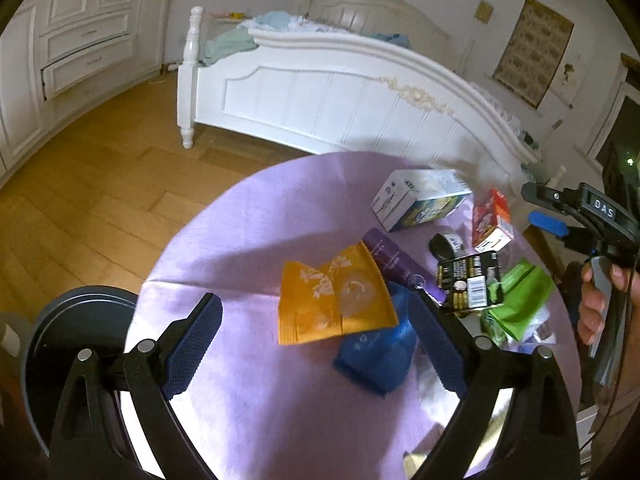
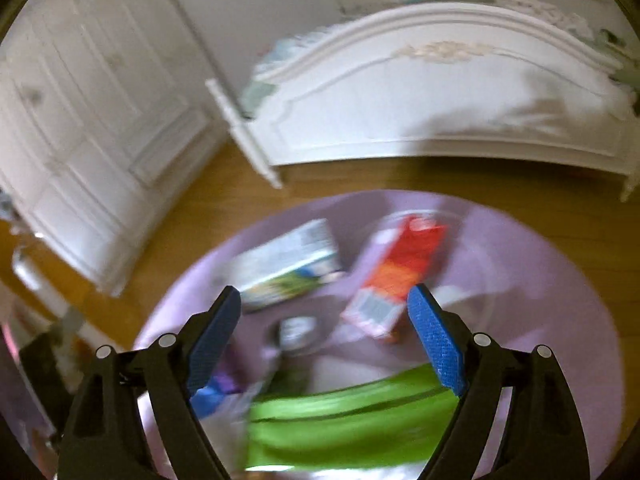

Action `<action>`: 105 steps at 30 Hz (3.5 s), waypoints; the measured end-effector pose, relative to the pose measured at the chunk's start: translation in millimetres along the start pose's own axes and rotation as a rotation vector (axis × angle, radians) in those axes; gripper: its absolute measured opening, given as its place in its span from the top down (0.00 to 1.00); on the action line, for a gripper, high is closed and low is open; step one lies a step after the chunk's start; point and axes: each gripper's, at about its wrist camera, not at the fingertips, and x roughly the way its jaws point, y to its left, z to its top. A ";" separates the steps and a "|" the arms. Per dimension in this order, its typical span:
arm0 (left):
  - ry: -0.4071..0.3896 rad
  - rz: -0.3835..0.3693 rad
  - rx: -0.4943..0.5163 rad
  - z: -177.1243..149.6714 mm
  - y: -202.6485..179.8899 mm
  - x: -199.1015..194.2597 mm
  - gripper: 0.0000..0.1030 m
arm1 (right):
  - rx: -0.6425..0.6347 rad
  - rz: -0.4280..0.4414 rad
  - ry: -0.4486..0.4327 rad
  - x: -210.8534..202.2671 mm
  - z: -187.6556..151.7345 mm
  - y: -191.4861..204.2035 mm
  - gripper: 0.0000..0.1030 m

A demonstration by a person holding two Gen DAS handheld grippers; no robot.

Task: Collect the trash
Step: 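Grasp the orange wrapper with the left tool while the right tool grasps another red carton, then move both items over the black bin and open both tools to drop them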

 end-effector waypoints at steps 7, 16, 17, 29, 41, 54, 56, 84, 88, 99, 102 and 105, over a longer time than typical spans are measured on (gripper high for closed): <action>0.050 0.032 0.033 1.7 -5.0 21.1 0.10 | 0.003 -0.092 0.138 47.3 10.3 -27.4 0.18; 0.050 0.064 0.066 7.9 -17.4 32.5 0.32 | -0.021 -0.069 0.199 64.9 7.9 -27.1 0.44; 0.065 0.059 0.060 7.7 -15.6 35.0 0.46 | -0.025 -0.073 0.195 64.9 7.8 -26.8 0.47; -0.003 -0.003 0.005 3.6 -3.4 12.4 0.73 | 0.053 0.053 0.024 20.4 -3.9 -32.3 0.68; -0.165 0.007 -0.052 -14.7 23.0 -71.5 0.73 | -0.063 0.289 -0.120 -58.7 -39.0 51.7 0.67; -0.198 0.176 -0.269 -86.8 130.1 -130.2 0.73 | -0.365 0.487 0.104 -31.0 -121.6 240.6 0.67; -0.191 0.194 -0.296 -96.7 143.5 -130.9 0.73 | -0.401 0.497 0.134 -22.7 -137.0 265.3 0.67; -0.109 0.185 -0.345 -121.2 184.4 -99.0 0.73 | -0.470 0.427 0.293 73.7 -185.5 337.5 0.67; -0.095 0.191 -0.346 -120.7 185.9 -94.8 0.71 | -0.463 0.425 0.298 79.3 -185.2 335.9 0.67; -0.097 0.230 -0.337 -118.8 178.3 -100.7 0.31 | -0.427 0.451 0.264 72.8 -176.9 325.9 0.35; -0.104 0.224 -0.318 -116.6 171.2 -105.6 0.31 | -0.402 0.456 0.259 68.9 -173.8 318.5 0.35; -0.113 0.212 -0.294 -111.3 160.8 -109.0 0.25 | -0.374 0.467 0.245 61.3 -167.1 306.8 0.35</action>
